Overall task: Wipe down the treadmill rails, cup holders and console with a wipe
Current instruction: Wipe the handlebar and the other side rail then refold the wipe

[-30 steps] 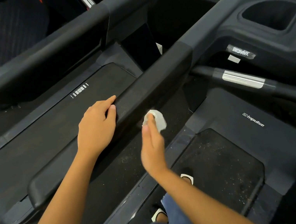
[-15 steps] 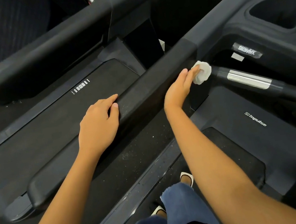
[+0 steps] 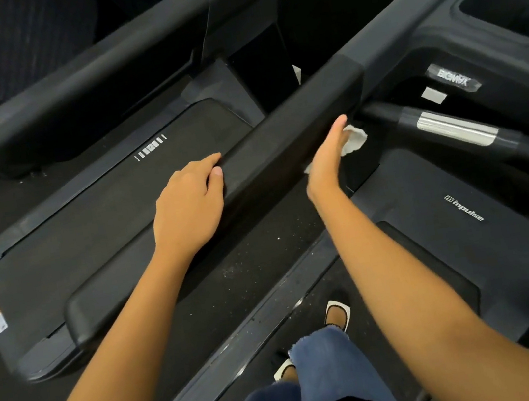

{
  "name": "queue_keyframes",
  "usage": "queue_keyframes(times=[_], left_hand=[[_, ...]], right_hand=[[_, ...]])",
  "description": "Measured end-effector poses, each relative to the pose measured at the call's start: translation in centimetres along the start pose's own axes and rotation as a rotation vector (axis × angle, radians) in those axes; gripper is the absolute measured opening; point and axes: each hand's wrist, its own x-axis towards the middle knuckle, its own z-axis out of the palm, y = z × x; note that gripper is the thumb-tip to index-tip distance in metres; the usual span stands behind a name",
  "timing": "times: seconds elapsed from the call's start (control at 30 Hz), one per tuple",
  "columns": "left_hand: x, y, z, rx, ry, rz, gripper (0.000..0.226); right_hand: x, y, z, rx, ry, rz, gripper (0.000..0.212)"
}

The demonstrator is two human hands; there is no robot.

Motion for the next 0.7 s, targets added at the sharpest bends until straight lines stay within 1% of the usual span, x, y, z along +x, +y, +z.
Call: queue_keyframes(times=[0.03, 0.1, 0.13, 0.2, 0.23, 0.27, 0.3, 0.33, 0.37, 0.4, 0.43, 0.5, 0.53, 0.57, 0.63, 0.7], left_hand=[[0.0, 0.0, 0.0, -0.007, -0.002, -0.004, 0.04], [0.0, 0.0, 0.0, -0.021, -0.002, -0.012, 0.04], [0.0, 0.1, -0.1, -0.024, -0.002, -0.014, 0.04], [-0.1, 0.1, -0.1, -0.018, -0.004, -0.009, 0.04], [-0.1, 0.1, -0.1, -0.015, -0.004, -0.005, 0.04], [-0.1, 0.1, -0.1, -0.012, -0.003, 0.0, 0.04], [-0.2, 0.1, -0.2, -0.011, 0.0, 0.003, 0.04], [-0.2, 0.1, -0.2, -0.013, 0.003, 0.003, 0.04], [-0.2, 0.1, -0.2, -0.015, 0.004, 0.001, 0.04], [-0.3, 0.1, -0.2, -0.016, 0.006, -0.001, 0.04], [-0.3, 0.0, -0.2, -0.016, 0.007, -0.001, 0.04], [-0.4, 0.0, -0.2, -0.007, 0.012, 0.013, 0.041], [-0.4, 0.1, -0.1, -0.001, 0.014, 0.02, 0.041], [-0.4, 0.1, -0.1, 0.006, 0.017, 0.022, 0.041], [-0.4, 0.1, 0.1, 0.017, 0.025, 0.023, 0.041], [-0.4, 0.1, 0.1, 0.029, 0.022, 0.02, 0.041]], right_hand=[[-1.0, 0.4, 0.1, 0.013, -0.03, 0.003, 0.079], [-5.6, 3.1, 0.8, -0.015, -0.091, 0.035, 0.087], [-8.9, 5.4, 1.3, -0.038, -0.125, 0.065, 0.093], [-17.0, 9.4, 2.2, -0.06, -0.239, 0.144, 0.093], [-20.4, 10.7, 2.3, -0.047, -0.317, 0.177, 0.088], [-22.8, 11.5, 2.5, -0.023, -0.373, 0.206, 0.077], [-24.0, 11.5, 2.6, 0.016, -0.405, 0.237, 0.06], [-23.9, 11.0, 2.7, 0.036, -0.407, 0.217, 0.058], [-22.8, 10.3, 2.8, 0.059, -0.369, 0.209, 0.067], [-21.0, 9.4, 2.4, 0.053, -0.322, 0.205, 0.086], [-18.8, 8.4, 2.2, 0.021, -0.267, 0.174, 0.091], [-14.1, 6.2, 2.2, 0.071, -0.163, 0.132, 0.081], [-12.3, 5.6, 2.4, 0.112, -0.13, 0.13, 0.082], [-11.4, 5.3, 2.6, 0.132, -0.1, 0.118, 0.088], [-13.8, 6.6, 3.4, 0.047, -0.093, 0.089, 0.096], [-19.4, 9.2, 3.8, 0.001, -0.212, 0.131, 0.1]])
